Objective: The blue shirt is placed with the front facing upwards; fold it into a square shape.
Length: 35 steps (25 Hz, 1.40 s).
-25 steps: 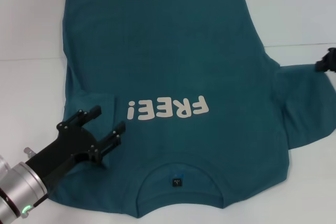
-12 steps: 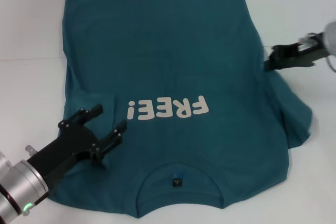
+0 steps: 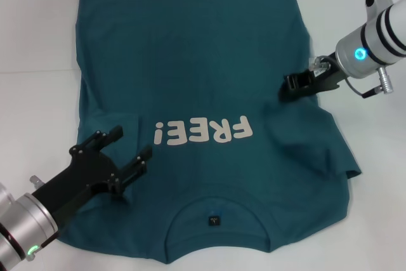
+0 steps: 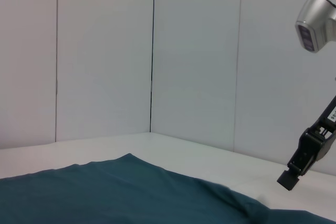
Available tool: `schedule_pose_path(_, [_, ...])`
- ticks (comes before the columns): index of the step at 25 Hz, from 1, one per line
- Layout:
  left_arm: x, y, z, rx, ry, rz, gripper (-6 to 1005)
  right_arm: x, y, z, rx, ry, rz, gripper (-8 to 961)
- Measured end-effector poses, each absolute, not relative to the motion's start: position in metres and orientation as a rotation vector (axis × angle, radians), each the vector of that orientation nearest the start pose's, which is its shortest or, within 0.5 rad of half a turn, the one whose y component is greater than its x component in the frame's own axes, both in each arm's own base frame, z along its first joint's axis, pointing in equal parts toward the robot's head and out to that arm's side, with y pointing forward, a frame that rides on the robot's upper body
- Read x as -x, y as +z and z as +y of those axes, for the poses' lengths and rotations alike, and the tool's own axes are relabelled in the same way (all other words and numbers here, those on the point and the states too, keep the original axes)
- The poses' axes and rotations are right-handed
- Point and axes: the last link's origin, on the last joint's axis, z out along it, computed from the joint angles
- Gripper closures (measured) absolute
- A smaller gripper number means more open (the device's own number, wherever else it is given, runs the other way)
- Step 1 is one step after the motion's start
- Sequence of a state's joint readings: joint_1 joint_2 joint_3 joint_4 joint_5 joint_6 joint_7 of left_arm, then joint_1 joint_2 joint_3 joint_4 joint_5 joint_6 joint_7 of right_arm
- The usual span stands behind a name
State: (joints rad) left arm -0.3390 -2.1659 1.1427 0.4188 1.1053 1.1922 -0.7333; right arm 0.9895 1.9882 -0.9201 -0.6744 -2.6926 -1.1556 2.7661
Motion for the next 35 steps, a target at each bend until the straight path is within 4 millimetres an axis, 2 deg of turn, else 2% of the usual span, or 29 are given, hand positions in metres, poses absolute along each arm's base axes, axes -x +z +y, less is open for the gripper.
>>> schedule_pose_path(10, [0.281, -0.059, 0.308, 2.219, -0.84, -0.478, 279, -0.212, 0.028, 0.448, 2.133, -0.141, 1.519, 653])
schedule_pose_path(13, [0.281, -0.059, 0.308, 2.217, -0.839, -0.48, 278, -0.216, 0.04, 0.442, 2.152, -0.054, 1.516, 588])
schedule_pose_path(14, [0.282, -0.058, 0.307, 2.211, -0.841, -0.484, 277, -0.216, 0.04, 0.442, 2.152, -0.054, 1.516, 515])
schedule_pose_path(16, [0.284, -0.056, 0.307, 2.2, -0.849, -0.496, 276, -0.218, 0.047, 0.437, 2.162, 0.056, 1.509, 370])
schedule_pose_path(21, [0.295, -0.038, 0.304, 2.186, -0.878, -0.619, 274, -0.236, 0.06, 0.417, 2.197, 0.298, 1.553, 290])
schedule_pose_path(25, [0.308, -0.019, 0.296, 2.169, -0.899, -0.74, 272, -0.267, 0.072, 0.392, 2.188, 0.419, 1.566, 272])
schedule_pose_path(31, [0.328, 0.004, 0.27, 2.125, -0.854, -0.869, 269, -0.307, 0.082, 0.353, 2.149, 0.567, 1.535, 270])
schedule_pose_path(35, [0.339, 0.016, 0.252, 2.093, -0.786, -0.923, 268, -0.323, 0.083, 0.341, 2.125, 0.596, 1.518, 270])
